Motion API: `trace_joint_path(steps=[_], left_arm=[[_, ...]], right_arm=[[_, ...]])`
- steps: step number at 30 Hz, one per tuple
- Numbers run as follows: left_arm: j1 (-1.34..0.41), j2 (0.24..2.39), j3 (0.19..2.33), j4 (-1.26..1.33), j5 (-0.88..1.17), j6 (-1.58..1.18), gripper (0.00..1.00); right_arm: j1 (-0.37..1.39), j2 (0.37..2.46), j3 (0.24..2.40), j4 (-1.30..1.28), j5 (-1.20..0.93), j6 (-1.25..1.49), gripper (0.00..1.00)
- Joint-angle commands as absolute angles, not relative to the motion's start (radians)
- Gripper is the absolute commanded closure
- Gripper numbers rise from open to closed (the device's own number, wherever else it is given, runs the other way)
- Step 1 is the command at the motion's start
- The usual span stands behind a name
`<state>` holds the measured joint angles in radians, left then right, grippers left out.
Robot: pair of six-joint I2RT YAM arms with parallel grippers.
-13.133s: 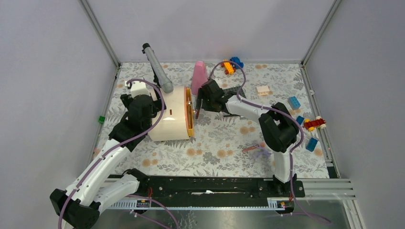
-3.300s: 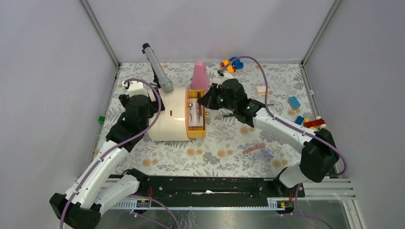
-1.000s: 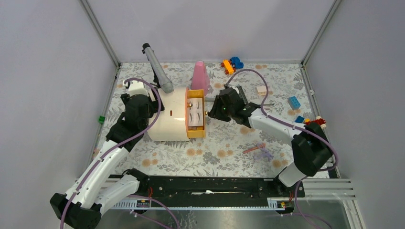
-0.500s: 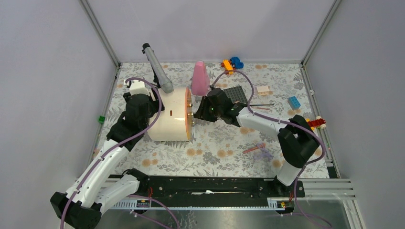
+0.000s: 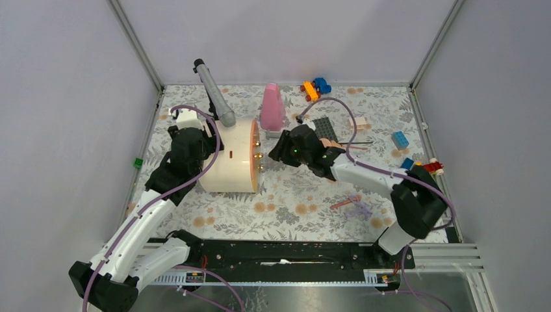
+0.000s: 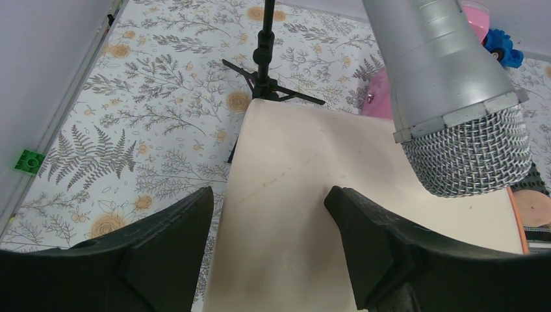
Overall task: Organize the makeup
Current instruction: Close the drawer in the storage box, then open the drawer in the storage box.
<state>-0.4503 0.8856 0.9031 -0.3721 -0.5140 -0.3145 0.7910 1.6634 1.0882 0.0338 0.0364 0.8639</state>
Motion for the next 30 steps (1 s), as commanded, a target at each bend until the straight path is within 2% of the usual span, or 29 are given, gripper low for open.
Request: trace_joint_path(steps=[1,2,3,8,16,23,30], left_arm=[[-0.445,0.891,0.927,-0.401,-0.495,-0.304,0.24],[-0.445,0.890,0.928,-0.400,-0.494,-0.304,0.24],[-0.444,0.893,0.928,-0.400,-0.493,-0.304,0.24],[-0.444,0.893,0.928,-0.400,-0.489,-0.302,0.24],[-0.445,0.895,0.927,-0.400,-0.491,-0.302,0.24],[-0.445,0.896,0.927,-0.400,-0.488,-0.302,0.24],[-0.445,0.905,0.927,-0.399,-0.476,-0.302,0.24]], right_arm=[[0.798,1.474,0.984,0.169,0.162,0.887,0.43],[0.798,1.447,0.946,0.246,0.126,0.892,0.33],[0.798,1.422,0.904,0.334,0.088,0.909,0.29],[0.798,1.405,0.806,0.645,-0.061,1.047,0.27],[0.798,1.528,0.817,0.842,-0.155,1.190,0.34],[0.798,1.573,0.824,0.858,-0.131,1.229,0.36],[0.795,1.624,0.845,0.894,-0.147,1.252,0.49]])
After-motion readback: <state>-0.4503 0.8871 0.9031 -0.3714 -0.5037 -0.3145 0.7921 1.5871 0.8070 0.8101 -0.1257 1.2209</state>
